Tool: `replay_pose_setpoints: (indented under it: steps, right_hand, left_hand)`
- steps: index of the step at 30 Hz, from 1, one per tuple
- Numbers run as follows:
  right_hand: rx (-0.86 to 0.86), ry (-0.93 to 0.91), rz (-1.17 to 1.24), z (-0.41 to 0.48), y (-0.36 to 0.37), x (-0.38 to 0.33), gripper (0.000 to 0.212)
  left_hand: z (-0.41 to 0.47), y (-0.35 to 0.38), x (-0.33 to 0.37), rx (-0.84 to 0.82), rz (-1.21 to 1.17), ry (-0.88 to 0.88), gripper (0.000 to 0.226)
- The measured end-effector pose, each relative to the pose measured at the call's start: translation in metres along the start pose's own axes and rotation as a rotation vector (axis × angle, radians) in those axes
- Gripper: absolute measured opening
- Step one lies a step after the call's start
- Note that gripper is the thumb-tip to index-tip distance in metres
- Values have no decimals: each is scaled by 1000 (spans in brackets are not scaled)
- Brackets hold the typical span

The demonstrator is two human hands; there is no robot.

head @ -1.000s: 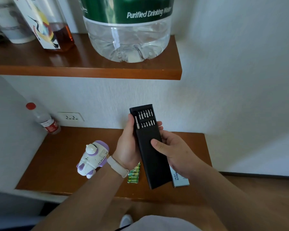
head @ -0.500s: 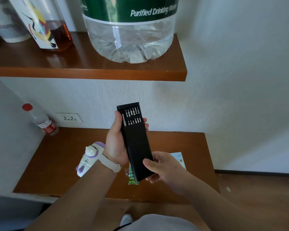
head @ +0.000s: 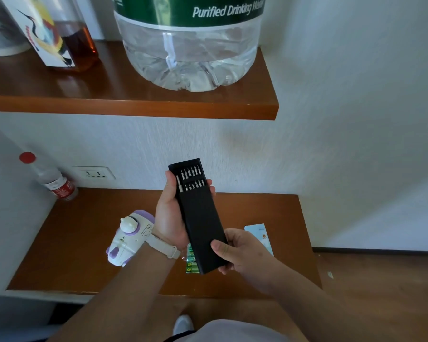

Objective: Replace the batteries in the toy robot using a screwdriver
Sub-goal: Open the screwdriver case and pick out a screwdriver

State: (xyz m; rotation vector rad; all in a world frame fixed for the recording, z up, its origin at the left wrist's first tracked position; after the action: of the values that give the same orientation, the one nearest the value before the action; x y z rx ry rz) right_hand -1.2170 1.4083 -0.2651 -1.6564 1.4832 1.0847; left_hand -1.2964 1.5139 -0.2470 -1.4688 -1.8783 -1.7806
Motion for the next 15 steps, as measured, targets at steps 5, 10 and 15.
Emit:
replay_pose_setpoints:
  steps: [5,10,15]
  right_hand:
    - [-2,4,18,-3,1,2,46]
    - [-16,-6,72,-3,1,2,44]
    - [-28,46,150,3,0,2,36]
  left_hand:
    - [1,0,-5,-9,-21,-22,67]
    - [-1,5,-3,-27,-46,-14,65]
    - [0,5,-1,-13,-58,-10,64]
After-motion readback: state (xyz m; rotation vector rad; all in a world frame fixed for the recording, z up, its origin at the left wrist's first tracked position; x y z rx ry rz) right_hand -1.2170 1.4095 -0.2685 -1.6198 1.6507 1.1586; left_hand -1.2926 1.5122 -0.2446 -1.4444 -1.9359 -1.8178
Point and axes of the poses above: each hand's wrist, its own z-axis towards the middle knuckle, its own y-axis out of the palm, x = y × z, the point moved 9 cm from there along z, towards the middle knuckle, and after that the axes turned 4 degrees about z, right-handed, at the moved point
